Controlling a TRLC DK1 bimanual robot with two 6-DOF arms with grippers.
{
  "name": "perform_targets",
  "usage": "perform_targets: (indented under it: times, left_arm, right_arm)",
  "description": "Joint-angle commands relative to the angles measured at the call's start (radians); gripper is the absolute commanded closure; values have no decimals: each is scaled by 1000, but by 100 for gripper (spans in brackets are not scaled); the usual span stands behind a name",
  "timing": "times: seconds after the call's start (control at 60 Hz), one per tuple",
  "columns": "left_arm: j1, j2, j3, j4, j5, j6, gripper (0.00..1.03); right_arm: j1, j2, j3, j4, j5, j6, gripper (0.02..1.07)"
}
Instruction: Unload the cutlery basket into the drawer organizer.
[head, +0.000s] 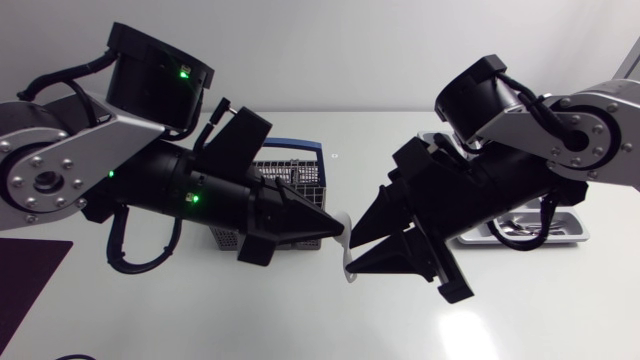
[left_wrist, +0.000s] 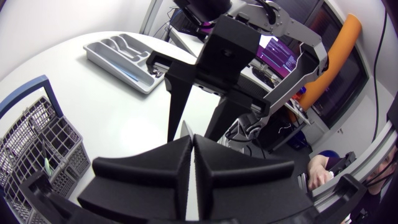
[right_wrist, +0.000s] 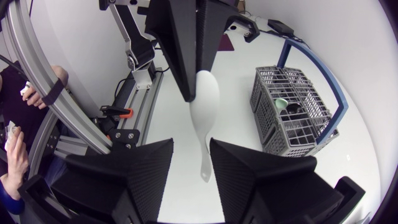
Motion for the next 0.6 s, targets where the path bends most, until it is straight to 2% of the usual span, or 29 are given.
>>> perform_targets:
  times: [0.0, 0.25, 0.417, 0.5, 0.533, 0.55, 0.583]
  left_arm:
    - [-9, 13, 30, -9, 15, 22, 99]
    - [-11, 11, 29, -9, 18, 24, 99]
    - [-6, 8, 30, -14, 18, 25, 99]
    - [0, 3, 33, -14, 18, 27, 82]
    - [7, 0, 38, -15, 18, 25, 68]
    - [9, 0, 41, -15, 18, 25, 64]
    - [15, -3, 49, -17, 18, 22, 49]
  right_arm:
    - [12, 20, 22, 4, -12, 28, 72]
    - [15, 25, 22, 7, -18, 29, 101]
    - [14, 22, 16, 6, -18, 34, 101]
    - [14, 19, 13, 3, -15, 35, 101]
    - [15, 19, 12, -2, -12, 35, 101]
    - [15, 19, 12, -2, -12, 37, 101]
    - [15, 19, 10, -5, -8, 37, 101]
